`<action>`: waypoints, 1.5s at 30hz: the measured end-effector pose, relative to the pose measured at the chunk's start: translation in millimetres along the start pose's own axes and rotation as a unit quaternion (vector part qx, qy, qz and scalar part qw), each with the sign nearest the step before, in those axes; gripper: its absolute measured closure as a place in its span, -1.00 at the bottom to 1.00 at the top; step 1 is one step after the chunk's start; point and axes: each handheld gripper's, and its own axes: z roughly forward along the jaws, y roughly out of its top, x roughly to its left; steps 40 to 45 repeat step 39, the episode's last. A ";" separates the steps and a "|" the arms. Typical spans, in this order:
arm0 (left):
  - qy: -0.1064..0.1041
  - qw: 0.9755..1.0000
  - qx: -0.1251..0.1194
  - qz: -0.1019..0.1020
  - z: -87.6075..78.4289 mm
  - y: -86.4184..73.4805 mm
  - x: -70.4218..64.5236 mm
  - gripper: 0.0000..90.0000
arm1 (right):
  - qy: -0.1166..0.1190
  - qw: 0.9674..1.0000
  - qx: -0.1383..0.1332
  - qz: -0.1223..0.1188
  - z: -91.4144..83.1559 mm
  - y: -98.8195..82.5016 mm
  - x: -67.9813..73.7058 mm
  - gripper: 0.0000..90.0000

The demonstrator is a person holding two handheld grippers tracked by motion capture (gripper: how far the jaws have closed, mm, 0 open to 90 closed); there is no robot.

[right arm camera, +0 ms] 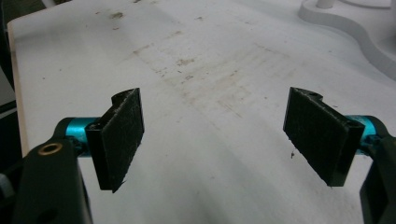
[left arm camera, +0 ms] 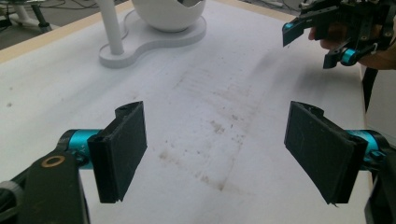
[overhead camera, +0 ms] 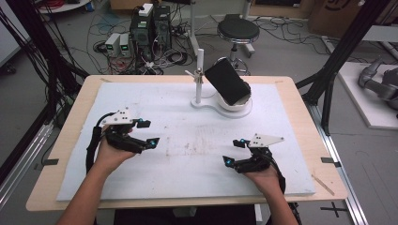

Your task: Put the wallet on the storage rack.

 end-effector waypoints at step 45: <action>0.001 1.000 0.002 -0.031 0.8 -44.7 9.5 -0.63 | -0.018 1.000 -0.001 0.009 -7.8 -3.8 -6.1 -0.54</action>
